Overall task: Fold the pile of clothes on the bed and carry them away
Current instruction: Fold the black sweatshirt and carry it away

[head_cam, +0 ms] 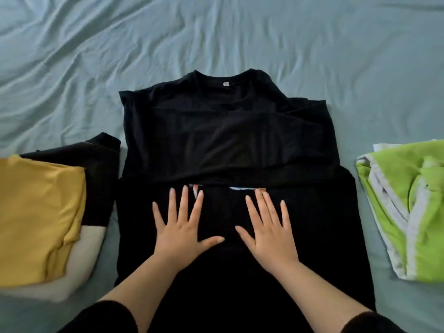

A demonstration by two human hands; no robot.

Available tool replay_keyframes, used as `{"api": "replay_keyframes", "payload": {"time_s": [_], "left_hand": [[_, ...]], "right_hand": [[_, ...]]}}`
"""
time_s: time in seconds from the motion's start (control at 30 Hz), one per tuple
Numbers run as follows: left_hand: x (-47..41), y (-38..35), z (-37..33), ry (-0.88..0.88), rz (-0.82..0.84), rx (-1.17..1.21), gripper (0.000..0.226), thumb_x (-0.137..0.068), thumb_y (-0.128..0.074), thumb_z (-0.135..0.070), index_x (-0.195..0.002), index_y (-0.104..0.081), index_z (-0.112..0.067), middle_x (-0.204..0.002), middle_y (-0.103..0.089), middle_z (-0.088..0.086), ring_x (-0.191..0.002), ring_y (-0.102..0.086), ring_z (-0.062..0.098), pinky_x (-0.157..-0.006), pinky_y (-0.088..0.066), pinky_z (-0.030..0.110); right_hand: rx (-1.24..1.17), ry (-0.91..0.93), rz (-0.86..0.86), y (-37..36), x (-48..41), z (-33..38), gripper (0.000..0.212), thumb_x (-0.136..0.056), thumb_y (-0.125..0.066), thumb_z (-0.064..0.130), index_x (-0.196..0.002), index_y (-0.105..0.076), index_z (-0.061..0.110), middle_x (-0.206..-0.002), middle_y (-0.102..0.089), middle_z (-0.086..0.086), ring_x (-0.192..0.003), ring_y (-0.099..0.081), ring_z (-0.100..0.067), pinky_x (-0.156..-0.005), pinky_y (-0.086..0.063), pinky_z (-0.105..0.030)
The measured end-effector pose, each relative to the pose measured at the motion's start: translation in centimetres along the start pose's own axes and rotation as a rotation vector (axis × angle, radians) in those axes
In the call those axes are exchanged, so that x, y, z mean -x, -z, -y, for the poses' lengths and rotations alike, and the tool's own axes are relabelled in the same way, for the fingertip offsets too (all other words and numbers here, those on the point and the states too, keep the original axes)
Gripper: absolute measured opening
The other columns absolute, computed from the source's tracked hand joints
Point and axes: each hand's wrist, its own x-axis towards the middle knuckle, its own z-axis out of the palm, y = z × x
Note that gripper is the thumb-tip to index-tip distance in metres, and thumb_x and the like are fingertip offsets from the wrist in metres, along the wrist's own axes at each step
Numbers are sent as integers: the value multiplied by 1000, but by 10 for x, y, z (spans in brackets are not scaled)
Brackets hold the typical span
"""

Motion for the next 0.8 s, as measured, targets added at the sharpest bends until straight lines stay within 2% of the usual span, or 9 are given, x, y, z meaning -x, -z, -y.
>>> {"api": "replay_keyframes", "payload": {"time_s": [0.1, 0.3, 0.33, 0.4, 0.47, 0.57, 0.63, 0.7, 0.8], "left_hand": [[52, -24, -4, -41, 97, -6, 110, -61, 3, -99, -140, 39, -32, -144, 50, 1, -134, 45, 28, -104, 28, 62], [156, -59, 10, -40, 372, -23, 118, -57, -1, -100, -134, 45, -24, -144, 50, 0, -126, 54, 24, -103, 32, 58], [166, -59, 11, -31, 400, -4, 115, -57, -1, -99, -131, 48, -26, -142, 52, -2, -126, 54, 23, -103, 32, 56], [175, -48, 14, -2, 397, 90, 107, -62, -7, -95, -131, 47, -34, -143, 50, -6, -132, 47, 19, -109, 23, 54], [182, -35, 20, 90, 222, 202, 94, -75, -19, -85, -139, 35, -43, -156, 31, -5, -144, 27, 18, -117, 5, 48], [196, -23, 36, 428, 4, 398, 86, -91, -43, -60, -152, 11, -34, -162, 1, 7, -148, -9, 29, -116, -15, 50], [199, -22, 49, 686, 24, 588, 81, -93, -54, -46, -154, -9, -16, -156, -21, 19, -139, -28, 38, -112, -27, 52], [203, -26, 58, 826, 7, 813, 67, -92, -61, -34, -143, -33, -1, -140, -44, 26, -127, -44, 42, -105, -37, 50], [217, -26, 70, 869, 48, 1039, 44, -93, -62, -24, -124, -55, 7, -120, -61, 27, -111, -58, 40, -90, -44, 43]], "right_hand": [[13, 99, 123, -17, 77, -6, 72, -97, -20, 61, -154, -14, 18, -162, -4, -8, -149, -7, -22, -116, -13, -51], [3, 115, 305, -17, 179, -16, 76, -94, -27, 64, -150, -25, 12, -160, -15, -11, -147, -11, -21, -114, -13, -47], [-2, 107, 331, -11, 183, -16, 76, -94, -25, 65, -152, -21, 16, -161, -11, -9, -148, -6, -19, -115, -10, -45], [-83, 90, 326, 0, 187, -17, 72, -94, -17, 66, -152, 3, 30, -161, 14, 3, -146, 17, -9, -117, 10, -36], [-217, -39, 248, 10, 189, -27, 67, -95, -23, 62, -149, 11, 40, -157, 24, 14, -143, 22, -2, -116, 17, -30], [-344, -451, 78, 21, 203, -55, 78, -91, -57, 41, -152, -10, 30, -162, -1, 4, -148, -7, -16, -119, -8, -39], [-577, -779, 57, 21, 210, -76, 77, -84, -71, 22, -148, -29, 12, -153, -31, -14, -139, -32, -30, -113, -27, -42], [-868, -993, 9, 14, 218, -90, 58, -80, -75, 12, -131, -47, 1, -130, -55, -22, -119, -53, -35, -101, -43, -44], [-1099, -1158, 153, 10, 239, -94, 45, -85, -71, 19, -123, -56, 0, -116, -65, -18, -105, -62, -31, -94, -49, -43]]}}
